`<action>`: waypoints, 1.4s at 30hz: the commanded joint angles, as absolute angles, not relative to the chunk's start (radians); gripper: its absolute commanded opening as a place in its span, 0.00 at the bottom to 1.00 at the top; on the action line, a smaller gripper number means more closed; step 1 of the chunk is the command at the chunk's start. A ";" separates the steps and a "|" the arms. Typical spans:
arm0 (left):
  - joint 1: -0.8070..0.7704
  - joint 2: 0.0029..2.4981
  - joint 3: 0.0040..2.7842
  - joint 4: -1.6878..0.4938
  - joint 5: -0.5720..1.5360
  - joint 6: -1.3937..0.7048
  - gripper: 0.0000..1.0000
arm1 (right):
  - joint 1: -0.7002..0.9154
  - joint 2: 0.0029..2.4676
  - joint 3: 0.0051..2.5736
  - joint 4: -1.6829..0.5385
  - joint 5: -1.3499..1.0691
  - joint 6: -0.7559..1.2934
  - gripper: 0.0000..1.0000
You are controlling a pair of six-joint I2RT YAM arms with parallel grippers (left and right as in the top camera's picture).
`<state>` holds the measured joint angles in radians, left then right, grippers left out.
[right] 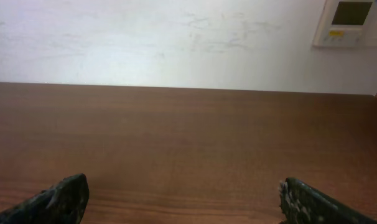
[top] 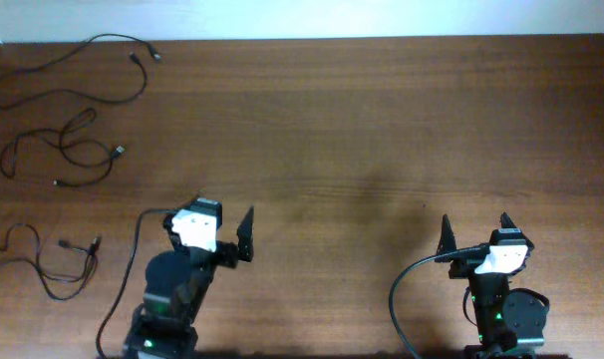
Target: Untangle cables
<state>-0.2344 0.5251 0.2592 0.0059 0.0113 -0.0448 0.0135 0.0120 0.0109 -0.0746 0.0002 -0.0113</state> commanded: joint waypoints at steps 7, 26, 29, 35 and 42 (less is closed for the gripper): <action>-0.142 0.245 0.046 0.067 0.075 -0.026 0.99 | 0.006 0.004 0.006 -0.082 0.009 -0.011 0.98; -0.049 0.005 0.008 -0.084 -0.009 -0.142 0.99 | 0.006 0.004 0.006 -0.082 0.009 -0.011 0.98; 0.014 0.005 0.008 -0.084 -0.004 -0.131 0.99 | 0.006 0.004 0.006 -0.082 0.009 -0.011 0.98; 0.015 0.005 0.008 -0.085 0.004 -0.027 0.99 | 0.006 0.004 0.006 -0.082 0.009 -0.011 0.98; 0.015 0.005 0.008 -0.086 0.002 -0.034 0.99 | 0.006 0.004 0.006 -0.082 0.009 -0.011 0.98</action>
